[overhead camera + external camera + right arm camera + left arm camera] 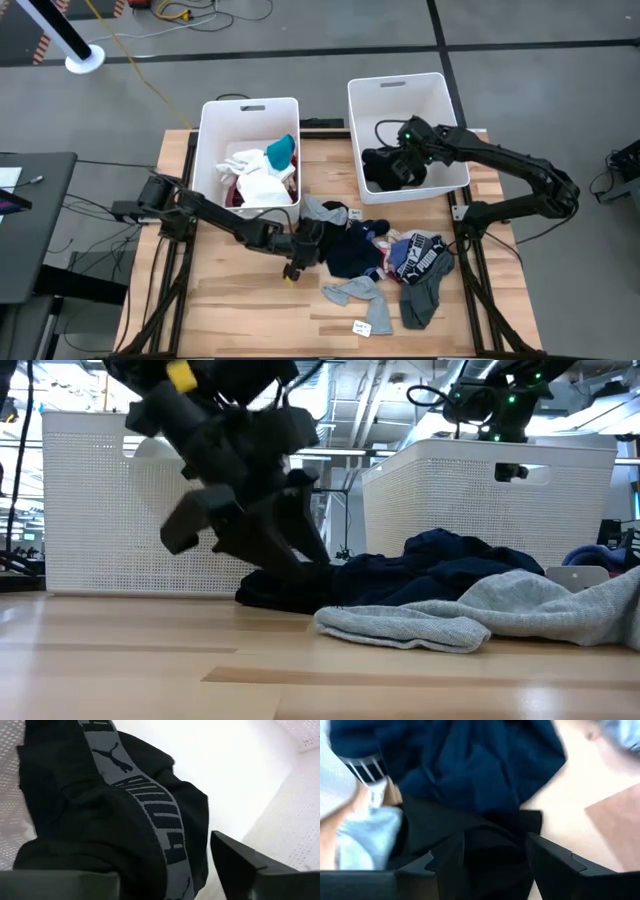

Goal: Sort clothes
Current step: Put the black underwear into the right white bin

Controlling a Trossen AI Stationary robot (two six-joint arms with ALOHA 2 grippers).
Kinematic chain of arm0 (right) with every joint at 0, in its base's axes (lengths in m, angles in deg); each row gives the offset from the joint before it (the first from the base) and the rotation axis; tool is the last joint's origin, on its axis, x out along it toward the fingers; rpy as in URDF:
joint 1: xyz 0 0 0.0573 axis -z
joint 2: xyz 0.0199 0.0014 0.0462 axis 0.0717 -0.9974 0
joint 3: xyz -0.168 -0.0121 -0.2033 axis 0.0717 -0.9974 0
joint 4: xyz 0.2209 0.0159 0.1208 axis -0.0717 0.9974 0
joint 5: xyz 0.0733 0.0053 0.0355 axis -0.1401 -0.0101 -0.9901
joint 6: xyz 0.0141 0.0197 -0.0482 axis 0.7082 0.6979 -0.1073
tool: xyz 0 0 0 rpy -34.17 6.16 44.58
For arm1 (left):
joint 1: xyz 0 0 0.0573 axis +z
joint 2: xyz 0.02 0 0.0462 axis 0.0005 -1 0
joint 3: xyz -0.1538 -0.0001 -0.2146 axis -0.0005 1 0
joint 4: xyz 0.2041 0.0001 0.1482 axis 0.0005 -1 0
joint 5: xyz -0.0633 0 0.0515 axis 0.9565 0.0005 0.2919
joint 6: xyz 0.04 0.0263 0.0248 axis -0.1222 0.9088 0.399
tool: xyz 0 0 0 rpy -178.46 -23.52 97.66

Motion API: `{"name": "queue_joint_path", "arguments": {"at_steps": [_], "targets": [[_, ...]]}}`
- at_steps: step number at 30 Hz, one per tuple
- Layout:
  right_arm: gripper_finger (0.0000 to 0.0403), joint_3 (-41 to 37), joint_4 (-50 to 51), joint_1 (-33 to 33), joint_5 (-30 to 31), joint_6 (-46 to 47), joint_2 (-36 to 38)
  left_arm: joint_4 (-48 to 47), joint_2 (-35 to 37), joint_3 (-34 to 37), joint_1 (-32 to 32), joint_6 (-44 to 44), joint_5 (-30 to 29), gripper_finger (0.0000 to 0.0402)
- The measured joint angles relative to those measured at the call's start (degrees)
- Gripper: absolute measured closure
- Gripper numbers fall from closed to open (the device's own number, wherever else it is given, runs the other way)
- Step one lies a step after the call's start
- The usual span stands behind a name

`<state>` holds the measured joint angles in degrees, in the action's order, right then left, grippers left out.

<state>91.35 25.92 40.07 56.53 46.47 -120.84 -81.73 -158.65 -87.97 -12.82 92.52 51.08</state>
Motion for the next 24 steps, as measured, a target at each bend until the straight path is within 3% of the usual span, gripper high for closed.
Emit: {"name": "queue_joint_path", "arguments": {"at_steps": [6,16,24], "targets": [[0.0145,0.02,0.0,-1.41,-0.02,0.45,0.15,-0.85,-2.26,-0.04,1.34,-2.94,6.07,0.0196],[0.0144,4.8,1.79,-3.79,-0.02,1.99,2.71,-0.38,-3.54,-0.21,1.75,-5.57,8.22,0.0198],[0.0144,10.38,2.08,-6.75,0.03,5.08,7.45,-0.94,-3.61,-0.15,1.98,-5.85,9.31,0.0272]]}}
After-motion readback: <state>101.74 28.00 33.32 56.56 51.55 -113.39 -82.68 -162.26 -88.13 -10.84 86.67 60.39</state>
